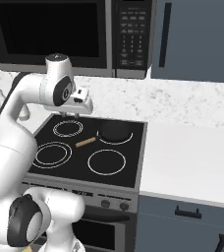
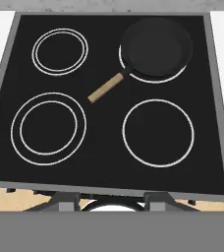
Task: Pick the kettle from the counter and place it on a stove burner. Then turn the burner on.
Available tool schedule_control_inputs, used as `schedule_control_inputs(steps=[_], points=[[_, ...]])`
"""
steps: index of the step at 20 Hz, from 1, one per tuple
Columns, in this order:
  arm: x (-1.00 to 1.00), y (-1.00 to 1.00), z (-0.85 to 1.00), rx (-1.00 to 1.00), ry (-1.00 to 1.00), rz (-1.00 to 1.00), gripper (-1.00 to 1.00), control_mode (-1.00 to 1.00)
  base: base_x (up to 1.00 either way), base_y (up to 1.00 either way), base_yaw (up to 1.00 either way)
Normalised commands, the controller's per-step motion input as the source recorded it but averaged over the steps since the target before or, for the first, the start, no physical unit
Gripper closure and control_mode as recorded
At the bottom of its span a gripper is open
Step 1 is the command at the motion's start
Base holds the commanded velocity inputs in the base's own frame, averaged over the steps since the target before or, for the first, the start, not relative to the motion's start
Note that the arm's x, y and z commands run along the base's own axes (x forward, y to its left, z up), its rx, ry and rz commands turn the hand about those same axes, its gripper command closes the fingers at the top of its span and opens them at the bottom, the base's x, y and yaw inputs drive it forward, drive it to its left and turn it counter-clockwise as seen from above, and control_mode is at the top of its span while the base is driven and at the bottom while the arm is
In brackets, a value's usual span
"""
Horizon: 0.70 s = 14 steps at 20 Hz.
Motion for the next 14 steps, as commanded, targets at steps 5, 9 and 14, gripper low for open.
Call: schedule_control_inputs(steps=[5, 9, 14], points=[[-0.28, 0.19, 0.01, 0.0, -0.13, 0.04, -1.0, -1.0, 0.0, 0.0, 0.0], [-0.62, 0.64, 0.01, 0.0, -0.05, 0.14, -1.0, -1.0, 0.0, 0.0, 0.0], [-0.83, 0.8, 0.0, 0.0, 0.0, 0.22, -1.0, -1.0, 0.0, 0.0, 0.0]])
